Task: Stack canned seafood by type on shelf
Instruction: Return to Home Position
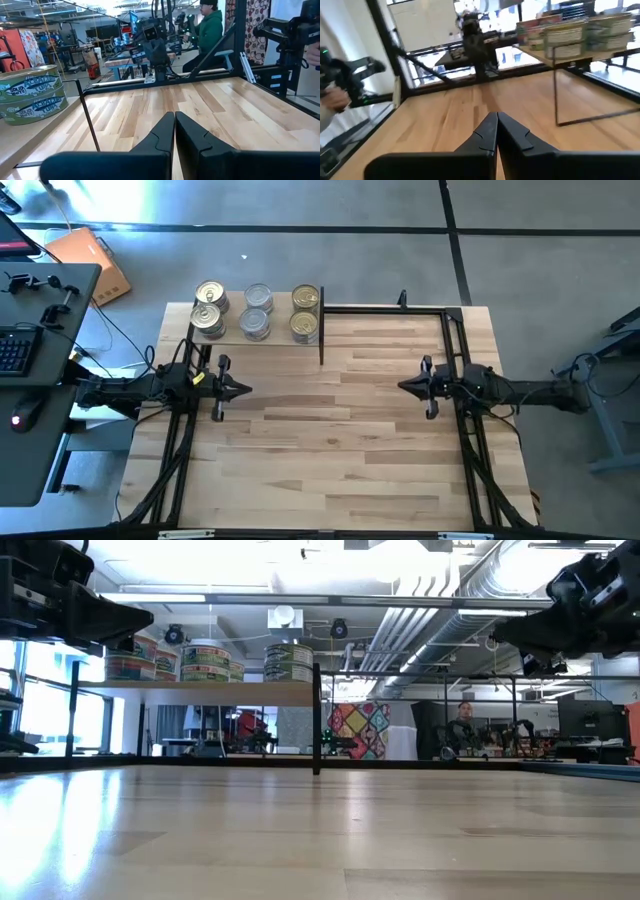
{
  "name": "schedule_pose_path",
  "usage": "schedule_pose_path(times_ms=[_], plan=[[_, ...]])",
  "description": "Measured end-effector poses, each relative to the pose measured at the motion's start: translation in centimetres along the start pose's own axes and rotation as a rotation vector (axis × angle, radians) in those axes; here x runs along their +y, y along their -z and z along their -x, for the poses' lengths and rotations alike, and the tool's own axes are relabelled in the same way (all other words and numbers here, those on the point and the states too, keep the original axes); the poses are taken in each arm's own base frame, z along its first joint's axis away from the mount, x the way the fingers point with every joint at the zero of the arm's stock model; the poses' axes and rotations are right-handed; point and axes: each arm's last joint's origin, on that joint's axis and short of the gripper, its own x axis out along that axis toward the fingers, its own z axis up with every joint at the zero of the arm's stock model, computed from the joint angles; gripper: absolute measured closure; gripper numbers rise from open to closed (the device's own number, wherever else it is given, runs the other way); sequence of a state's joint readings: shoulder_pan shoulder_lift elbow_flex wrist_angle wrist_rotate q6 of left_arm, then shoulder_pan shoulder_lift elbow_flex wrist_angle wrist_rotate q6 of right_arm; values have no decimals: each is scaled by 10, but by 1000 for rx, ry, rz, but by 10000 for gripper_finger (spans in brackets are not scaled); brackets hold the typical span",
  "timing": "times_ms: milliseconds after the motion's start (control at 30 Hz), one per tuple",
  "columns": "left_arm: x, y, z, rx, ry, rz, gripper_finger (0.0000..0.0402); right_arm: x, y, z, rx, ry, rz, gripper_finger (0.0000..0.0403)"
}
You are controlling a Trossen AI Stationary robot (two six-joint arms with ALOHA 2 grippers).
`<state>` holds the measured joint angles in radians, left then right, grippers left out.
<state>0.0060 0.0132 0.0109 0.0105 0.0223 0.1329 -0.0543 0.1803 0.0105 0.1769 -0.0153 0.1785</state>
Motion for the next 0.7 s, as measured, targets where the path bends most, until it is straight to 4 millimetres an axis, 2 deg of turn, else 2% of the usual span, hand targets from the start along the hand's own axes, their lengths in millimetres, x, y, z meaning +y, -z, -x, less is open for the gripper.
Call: schedule_pose_path(times_ms=[300, 700], plan=[[0, 1, 0, 7, -1, -2, 394, 5, 4, 0, 41, -70, 89, 403], [0, 1, -1, 12, -5, -60, 394, 3, 15, 1, 157, -37, 21, 403]])
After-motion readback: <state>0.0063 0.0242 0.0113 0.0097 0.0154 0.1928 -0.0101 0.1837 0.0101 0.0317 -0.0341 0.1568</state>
